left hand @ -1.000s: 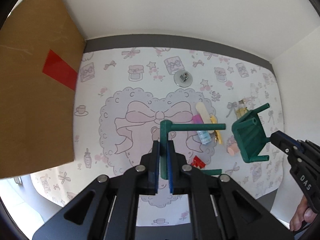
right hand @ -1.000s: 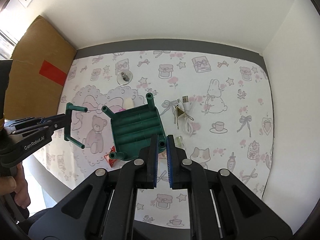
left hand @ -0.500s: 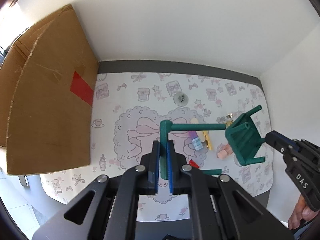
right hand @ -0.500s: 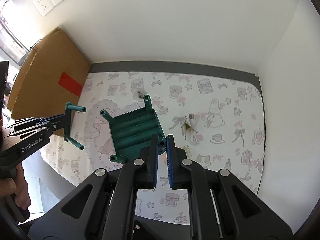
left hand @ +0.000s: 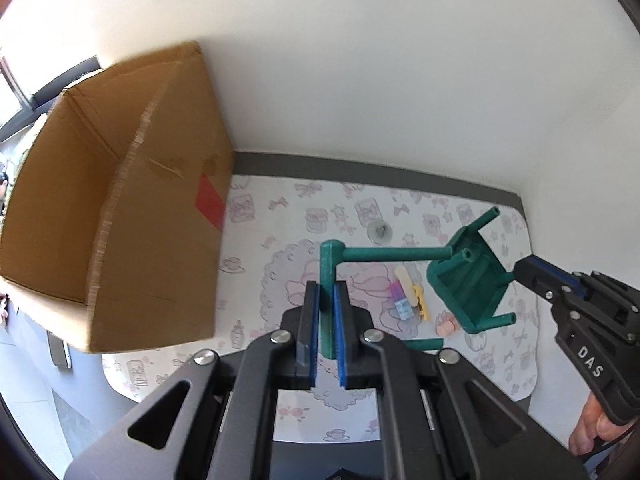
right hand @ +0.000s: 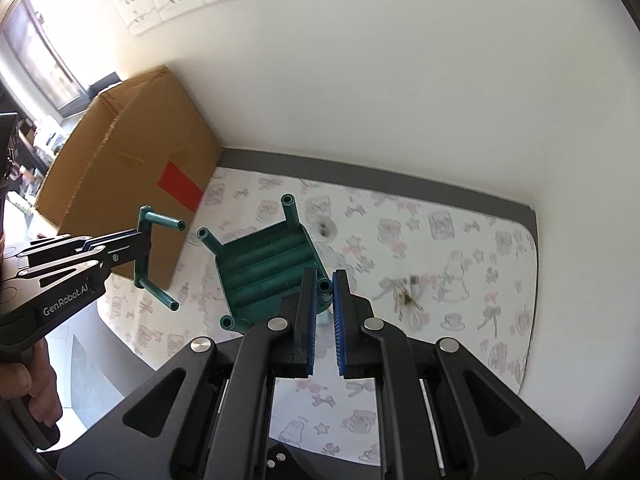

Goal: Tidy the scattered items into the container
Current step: 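Lift the green chair with the left gripper and carry it over the box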

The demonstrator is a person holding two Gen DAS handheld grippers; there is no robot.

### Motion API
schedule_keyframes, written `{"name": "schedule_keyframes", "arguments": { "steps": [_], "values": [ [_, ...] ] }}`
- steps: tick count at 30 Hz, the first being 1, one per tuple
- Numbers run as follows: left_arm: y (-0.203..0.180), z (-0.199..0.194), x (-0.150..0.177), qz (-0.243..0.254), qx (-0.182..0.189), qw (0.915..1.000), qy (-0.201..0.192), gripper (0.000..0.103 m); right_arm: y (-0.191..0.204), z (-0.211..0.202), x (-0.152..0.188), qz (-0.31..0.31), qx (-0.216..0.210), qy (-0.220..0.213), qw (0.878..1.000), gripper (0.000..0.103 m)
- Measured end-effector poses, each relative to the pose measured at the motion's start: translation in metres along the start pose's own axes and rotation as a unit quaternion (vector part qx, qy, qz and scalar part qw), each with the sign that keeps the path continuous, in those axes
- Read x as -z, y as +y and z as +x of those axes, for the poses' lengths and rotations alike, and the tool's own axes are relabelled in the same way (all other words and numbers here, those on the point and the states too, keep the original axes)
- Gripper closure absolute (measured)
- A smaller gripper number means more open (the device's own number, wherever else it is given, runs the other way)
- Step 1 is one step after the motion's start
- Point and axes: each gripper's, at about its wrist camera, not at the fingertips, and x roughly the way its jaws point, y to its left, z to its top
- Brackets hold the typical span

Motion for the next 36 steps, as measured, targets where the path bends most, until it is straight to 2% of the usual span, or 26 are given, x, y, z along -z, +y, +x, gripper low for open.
{"name": "schedule_keyframes", "arguments": {
  "steps": [17,36],
  "values": [
    [0.055,-0.046,-0.033,-0.027,-0.019,0.9983,-0.049,0.096,0.080,-0.016,-0.064,-0.077,-0.040,-0.041,0.995,0.096],
    [0.139,-0.064,-0.046,-0.083,-0.043,0.9925,-0.078,0.096,0.167,-0.002,-0.101,-0.146,-0.078,-0.045,0.985,0.096]
  ]
}}
